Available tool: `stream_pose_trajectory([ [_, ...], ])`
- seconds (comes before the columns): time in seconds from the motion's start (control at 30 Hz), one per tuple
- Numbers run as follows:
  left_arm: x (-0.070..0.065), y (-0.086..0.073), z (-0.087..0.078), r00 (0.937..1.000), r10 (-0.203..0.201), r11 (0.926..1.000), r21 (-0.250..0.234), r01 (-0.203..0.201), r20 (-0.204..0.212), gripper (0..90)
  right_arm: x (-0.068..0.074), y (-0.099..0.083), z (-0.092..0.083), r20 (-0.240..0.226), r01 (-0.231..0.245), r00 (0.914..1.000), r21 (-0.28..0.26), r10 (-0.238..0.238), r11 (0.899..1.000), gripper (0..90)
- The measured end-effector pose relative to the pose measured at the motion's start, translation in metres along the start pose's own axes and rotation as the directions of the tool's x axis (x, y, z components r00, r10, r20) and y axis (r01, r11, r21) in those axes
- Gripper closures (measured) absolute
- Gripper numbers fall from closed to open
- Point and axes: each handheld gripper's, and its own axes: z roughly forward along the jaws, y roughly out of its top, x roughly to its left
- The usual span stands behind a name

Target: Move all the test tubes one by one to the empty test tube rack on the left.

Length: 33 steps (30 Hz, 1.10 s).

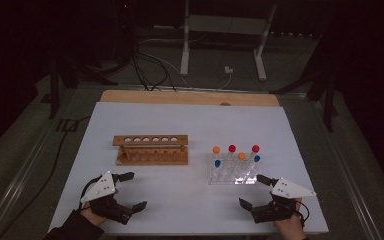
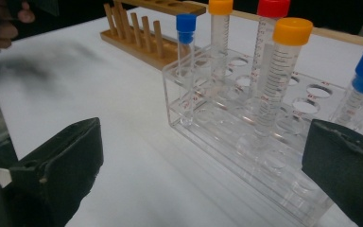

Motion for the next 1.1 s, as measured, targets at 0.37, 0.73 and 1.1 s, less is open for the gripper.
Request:
stream_pose_trajectory([
  [0.37,0.000,0.001,0.000,0.9999,-0.014,0.9999,-0.003,0.014,0.001,0.4,-0.002,-0.001,0.004,0.011,-0.002,0.9999,0.028,0.002,1.000,0.0],
  [0.73,-0.001,0.001,-0.001,0.9999,-0.014,0.9997,-0.019,0.014,0.000,0.4,-0.008,0.002,-0.001,0.049,0.000,0.9988,-0.021,0.001,1.000,0.0],
  [1.1,-0.001,0.001,-0.001,0.9999,-0.013,0.9996,-0.025,0.013,0.000,0.4,-0.005,0.024,-0.013,0.117,-0.038,0.9920,-0.082,0.047,0.996,0.0],
])
